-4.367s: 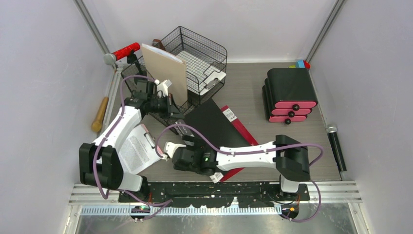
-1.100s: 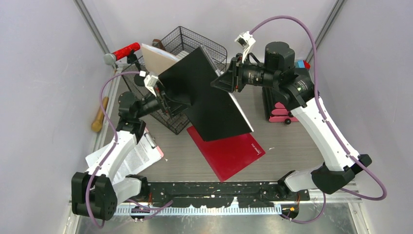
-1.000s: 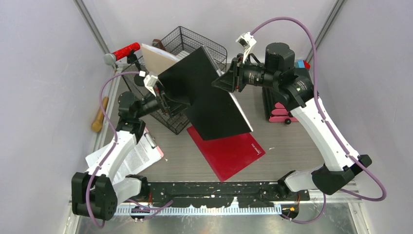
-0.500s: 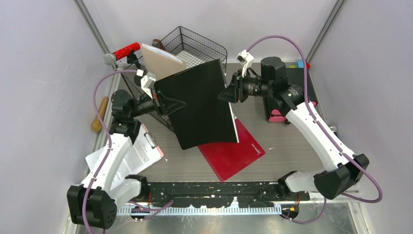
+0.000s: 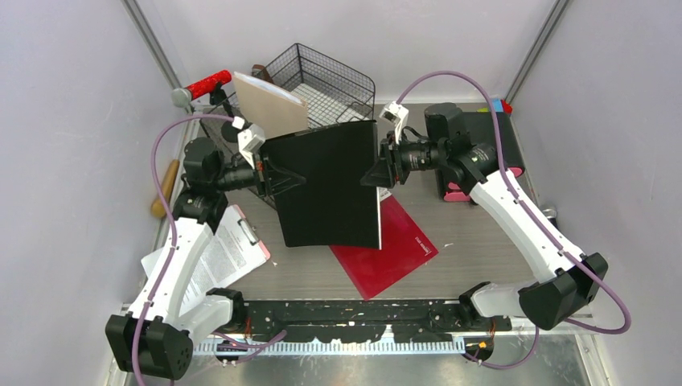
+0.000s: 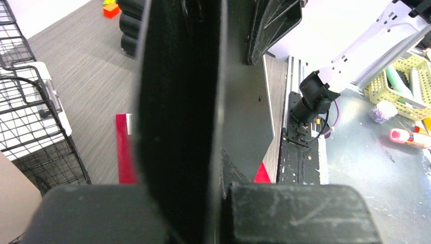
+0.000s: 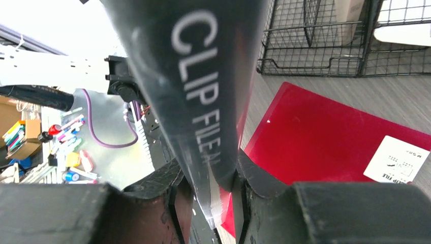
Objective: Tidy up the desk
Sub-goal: Pick up the folder from the center of the board, then place the folder in the storage box.
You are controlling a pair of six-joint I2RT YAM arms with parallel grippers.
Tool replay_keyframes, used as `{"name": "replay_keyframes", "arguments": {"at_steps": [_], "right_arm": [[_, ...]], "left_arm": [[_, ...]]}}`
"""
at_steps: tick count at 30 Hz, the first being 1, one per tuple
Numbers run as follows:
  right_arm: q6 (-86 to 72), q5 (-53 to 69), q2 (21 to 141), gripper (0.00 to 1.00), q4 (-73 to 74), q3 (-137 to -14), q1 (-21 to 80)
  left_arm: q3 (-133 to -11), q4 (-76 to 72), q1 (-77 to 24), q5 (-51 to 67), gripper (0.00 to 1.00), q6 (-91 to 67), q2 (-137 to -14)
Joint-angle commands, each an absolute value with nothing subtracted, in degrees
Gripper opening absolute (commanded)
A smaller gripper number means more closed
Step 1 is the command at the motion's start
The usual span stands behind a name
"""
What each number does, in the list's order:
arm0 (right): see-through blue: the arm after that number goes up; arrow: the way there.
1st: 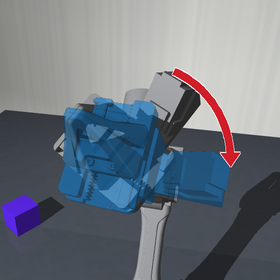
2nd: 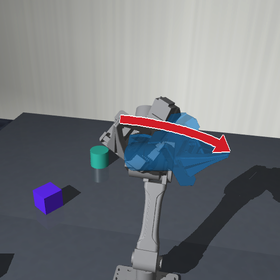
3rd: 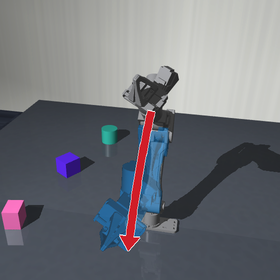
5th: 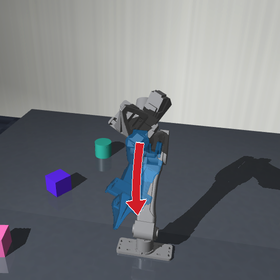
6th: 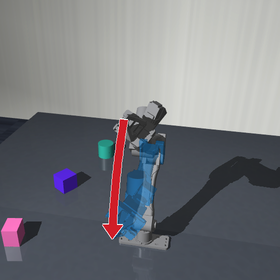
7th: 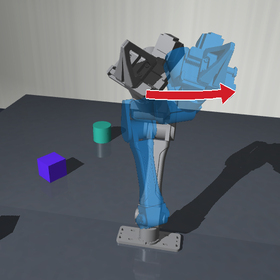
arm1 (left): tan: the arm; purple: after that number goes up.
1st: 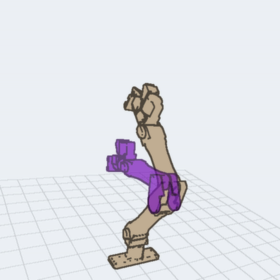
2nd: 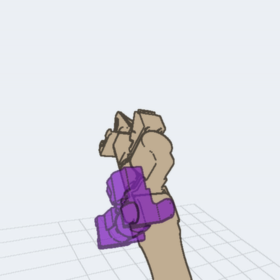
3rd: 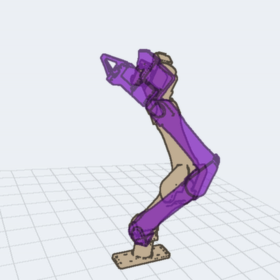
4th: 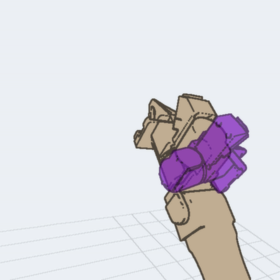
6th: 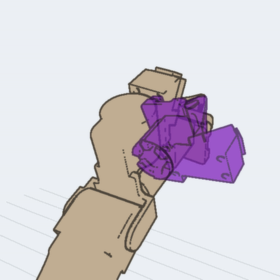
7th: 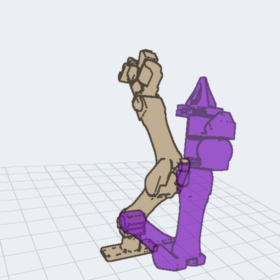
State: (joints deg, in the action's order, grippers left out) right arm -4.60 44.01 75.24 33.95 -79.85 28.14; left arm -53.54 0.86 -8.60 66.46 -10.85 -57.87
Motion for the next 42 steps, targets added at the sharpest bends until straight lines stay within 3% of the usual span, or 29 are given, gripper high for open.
{"name": "replay_keyframes", "arguments": {"at_steps": [1, 6, 11, 13, 15, 20, 23, 25, 33, 42], "right_arm": [[-3.2, 48.7, 75.0, 0.35, 30.7, -80.2, 29.1], [-4.2, 50.4, 75.4, 0.34, 29.2, -79.6, 29.1], [-4.2, 52.6, 75.7, 0.06, 28.6, -79.7, 29.1], [-3.2, 52.6, 76.0, 0.01, 29.9, -80.4, 29.1], [-1.9, 51.6, 76.2, 0.0, 31.4, -81.4, 29.1], [-0.4, 45.2, 76.0, 0.0, 33.2, -84.4, 29.1], [-0.3, 40.5, 75.7, 0.0, 33.3, -86.6, 29.1], [-0.3, 38.4, 75.6, 0.0, 33.2, -87.8, 29.1], [-3.5, 34.9, 77.7, 0.0, 30.9, -93.6, 29.1], [-6.2, 29.9, 86.0, 0.0, 26.9, -104.2, 31.9]], "left_arm": [[-56.0, 4.4, -9.6, 71.7, 0.0, -7.5, -58.2], [-56.0, 4.4, -9.6, 71.9, 0.0, -7.5, -58.7], [-57.6, 7.1, -9.6, 71.0, 0.0, -5.1, -59.3], [-59.5, 11.0, -9.6, 69.8, 0.02, -2.3, -60.1], [-61.9, 16.5, -9.6, 68.4, 0.15, 1.6, -60.7], [-66.0, 27.8, -9.1, 61.2, 0.69, 8.7, -60.1], [-64.9, 28.1, -8.2, 55.1, 0.9, 9.5, -57.7], [-63.9, 28.0, -7.9, 49.4, 0.98, 9.3, -55.9], [-63.8, 29.1, -6.7, 30.2, 1.0, 8.4, -51.6], [-70.7, 36.5, -6.2, 18.8, 1.0, 5.1, -49.9]]}}
